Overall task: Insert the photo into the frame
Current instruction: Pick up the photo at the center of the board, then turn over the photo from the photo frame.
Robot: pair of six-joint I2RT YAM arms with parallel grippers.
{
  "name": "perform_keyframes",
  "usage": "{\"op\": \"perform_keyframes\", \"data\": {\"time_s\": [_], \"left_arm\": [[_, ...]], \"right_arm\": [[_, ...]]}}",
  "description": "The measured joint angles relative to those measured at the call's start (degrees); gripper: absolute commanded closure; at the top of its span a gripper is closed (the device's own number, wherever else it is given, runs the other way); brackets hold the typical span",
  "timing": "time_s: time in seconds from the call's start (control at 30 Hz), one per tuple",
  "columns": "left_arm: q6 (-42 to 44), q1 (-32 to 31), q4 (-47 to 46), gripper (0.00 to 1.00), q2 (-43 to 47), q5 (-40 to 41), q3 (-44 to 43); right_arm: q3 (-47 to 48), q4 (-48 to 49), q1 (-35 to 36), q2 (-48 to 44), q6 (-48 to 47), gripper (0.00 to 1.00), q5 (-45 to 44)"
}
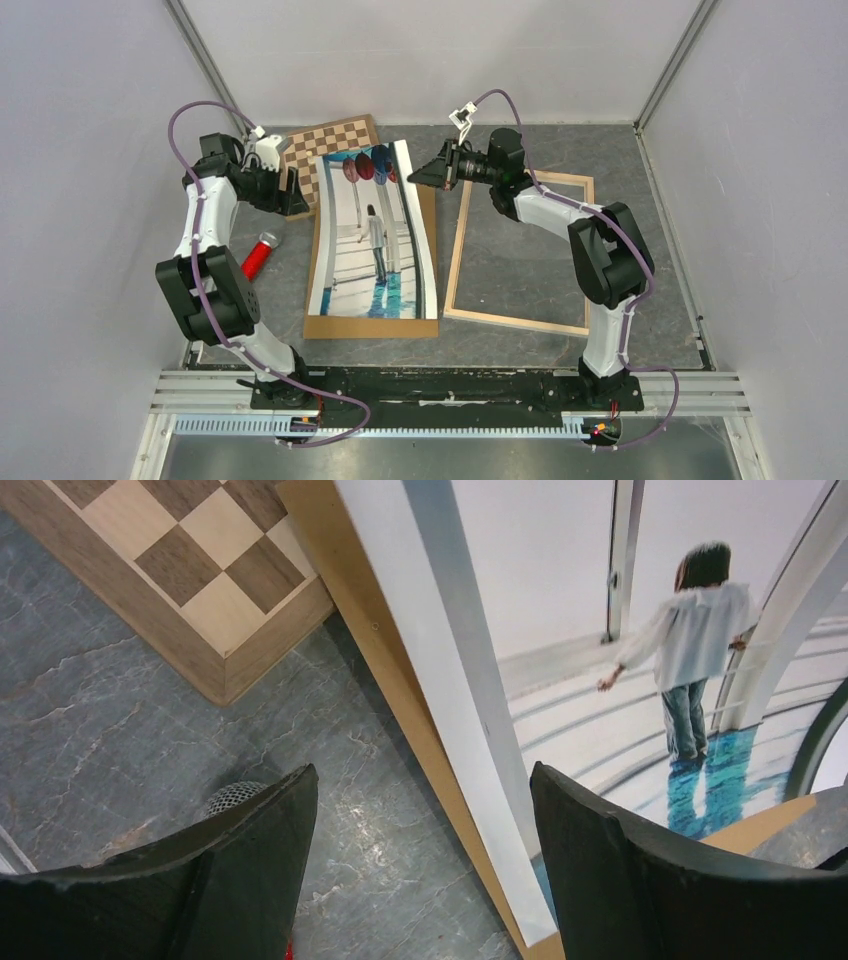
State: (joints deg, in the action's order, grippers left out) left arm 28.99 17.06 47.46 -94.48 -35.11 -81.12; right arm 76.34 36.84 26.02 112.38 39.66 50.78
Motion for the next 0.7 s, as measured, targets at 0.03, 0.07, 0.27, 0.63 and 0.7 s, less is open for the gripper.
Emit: {"op": "perform_keyframes", "data": {"time_s": [0.03, 0.07, 0.27, 0.63, 0.7], "left_arm": [[0.5, 0.1, 0.1, 0.15, -0.3, -0.3, 0.0], [0.9, 0.2, 0.2, 0.15, -0.6, -0.7, 0.0], [3.0, 1.2, 0.4, 0.15, -3.5, -3.7, -0.6], [0.0, 0.9, -3.7, 0.15, -5.2, -10.7, -3.0], [-0.1, 0.3, -4.6, 0.15, -4.3, -11.6, -2.9]], "right_arm": [[0.0, 0.0, 0.0, -0.2, 0.1, 1.00, 0.0], [0.0, 0.0, 0.0, -0.4, 0.2, 1.00, 0.0], [0.0, -0.9, 0.0, -1.9, -0.3, 1.00, 0.0], [0.0, -16.9, 0.5, -7.2, -15.4, 1.00, -5.2], [0.0, -19.6, 0.9, -8.2, -18.8, 1.00, -6.0]]}}
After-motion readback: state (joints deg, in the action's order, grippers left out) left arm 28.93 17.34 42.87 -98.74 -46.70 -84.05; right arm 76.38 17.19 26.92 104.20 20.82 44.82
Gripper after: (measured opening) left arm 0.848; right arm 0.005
